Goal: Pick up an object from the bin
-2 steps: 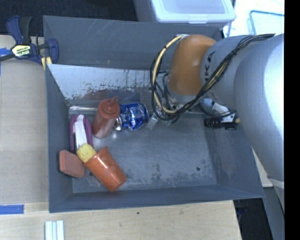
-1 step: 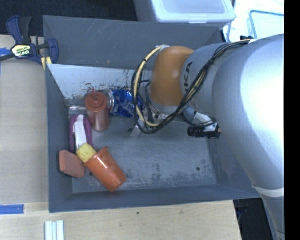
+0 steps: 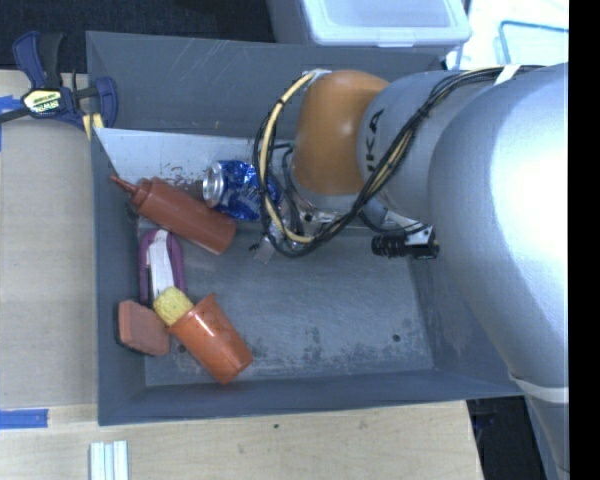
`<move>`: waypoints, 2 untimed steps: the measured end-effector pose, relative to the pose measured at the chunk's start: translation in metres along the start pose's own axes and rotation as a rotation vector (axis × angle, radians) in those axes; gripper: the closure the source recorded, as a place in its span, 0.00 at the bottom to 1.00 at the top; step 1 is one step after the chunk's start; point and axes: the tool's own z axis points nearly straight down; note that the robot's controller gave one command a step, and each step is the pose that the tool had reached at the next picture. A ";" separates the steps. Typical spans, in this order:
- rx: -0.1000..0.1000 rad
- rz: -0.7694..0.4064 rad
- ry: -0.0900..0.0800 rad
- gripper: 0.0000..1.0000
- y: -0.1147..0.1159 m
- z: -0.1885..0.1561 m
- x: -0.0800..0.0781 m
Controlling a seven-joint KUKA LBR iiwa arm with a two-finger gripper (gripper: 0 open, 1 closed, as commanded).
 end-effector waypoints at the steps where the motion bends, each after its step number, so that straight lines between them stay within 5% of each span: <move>1: 0.003 0.222 0.003 1.00 -0.038 -0.020 -0.028; 2: 0.000 0.066 -0.003 1.00 -0.012 -0.033 -0.012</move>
Offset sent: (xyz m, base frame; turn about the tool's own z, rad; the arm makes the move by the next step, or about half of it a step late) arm 0.0020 0.0021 0.0367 0.0096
